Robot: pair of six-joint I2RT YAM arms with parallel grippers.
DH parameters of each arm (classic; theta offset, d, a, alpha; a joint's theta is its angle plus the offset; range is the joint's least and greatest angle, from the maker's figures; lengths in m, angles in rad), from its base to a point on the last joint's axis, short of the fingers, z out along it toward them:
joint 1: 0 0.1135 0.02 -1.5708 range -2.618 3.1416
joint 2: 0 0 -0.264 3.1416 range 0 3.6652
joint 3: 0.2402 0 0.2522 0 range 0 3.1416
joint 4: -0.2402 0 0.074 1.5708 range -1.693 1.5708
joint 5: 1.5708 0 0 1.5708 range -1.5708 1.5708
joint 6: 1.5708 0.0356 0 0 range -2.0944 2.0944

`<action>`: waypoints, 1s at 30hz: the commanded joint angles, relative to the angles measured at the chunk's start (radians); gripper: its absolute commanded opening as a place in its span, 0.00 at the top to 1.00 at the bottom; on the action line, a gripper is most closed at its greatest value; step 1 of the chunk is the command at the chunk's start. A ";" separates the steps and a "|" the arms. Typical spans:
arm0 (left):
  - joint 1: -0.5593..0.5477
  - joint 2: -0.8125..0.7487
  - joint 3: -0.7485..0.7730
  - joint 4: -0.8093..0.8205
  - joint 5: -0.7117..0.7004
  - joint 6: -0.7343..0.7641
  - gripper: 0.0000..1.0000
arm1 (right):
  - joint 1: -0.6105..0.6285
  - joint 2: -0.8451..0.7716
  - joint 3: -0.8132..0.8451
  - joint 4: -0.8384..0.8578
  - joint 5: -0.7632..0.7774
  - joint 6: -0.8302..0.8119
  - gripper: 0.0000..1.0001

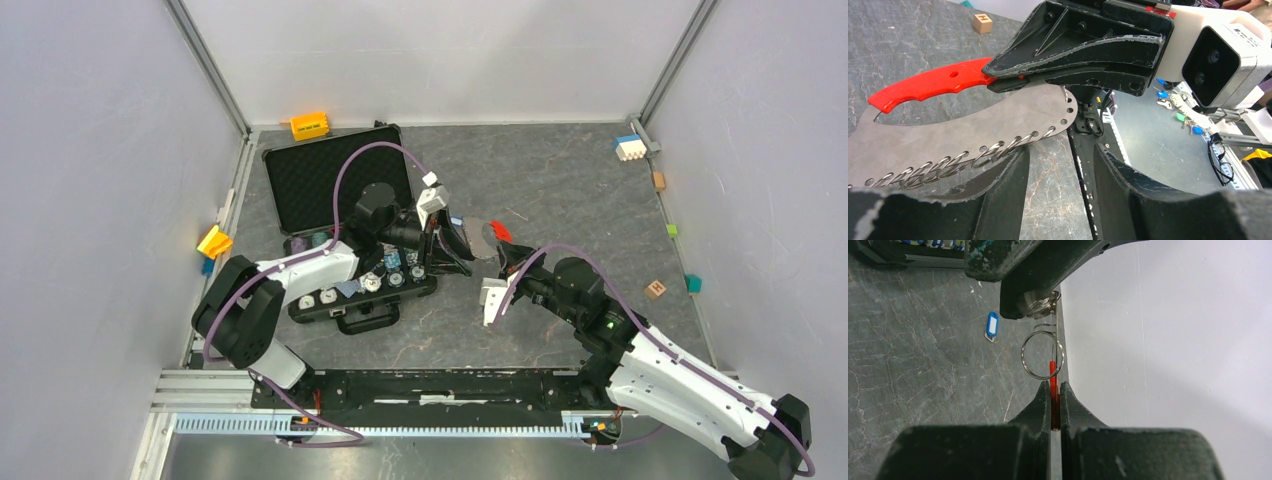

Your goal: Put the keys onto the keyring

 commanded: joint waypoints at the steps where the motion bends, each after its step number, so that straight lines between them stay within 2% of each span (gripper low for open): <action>1: 0.008 -0.020 -0.006 0.002 -0.025 0.049 0.41 | 0.006 -0.012 0.018 0.032 -0.005 0.002 1.00; 7: 0.011 -0.015 -0.008 0.028 -0.024 0.042 0.38 | 0.006 -0.009 0.019 0.028 -0.013 0.006 1.00; 12: 0.011 -0.008 -0.007 0.094 -0.010 -0.009 0.40 | 0.006 -0.005 0.019 0.024 -0.013 0.007 1.00; 27: 0.010 0.000 0.005 0.152 0.000 -0.070 0.61 | 0.006 0.009 0.010 0.029 0.003 0.002 1.00; 30: 0.012 0.000 0.005 0.150 -0.001 -0.075 0.68 | 0.006 0.008 0.008 0.028 0.006 0.000 1.00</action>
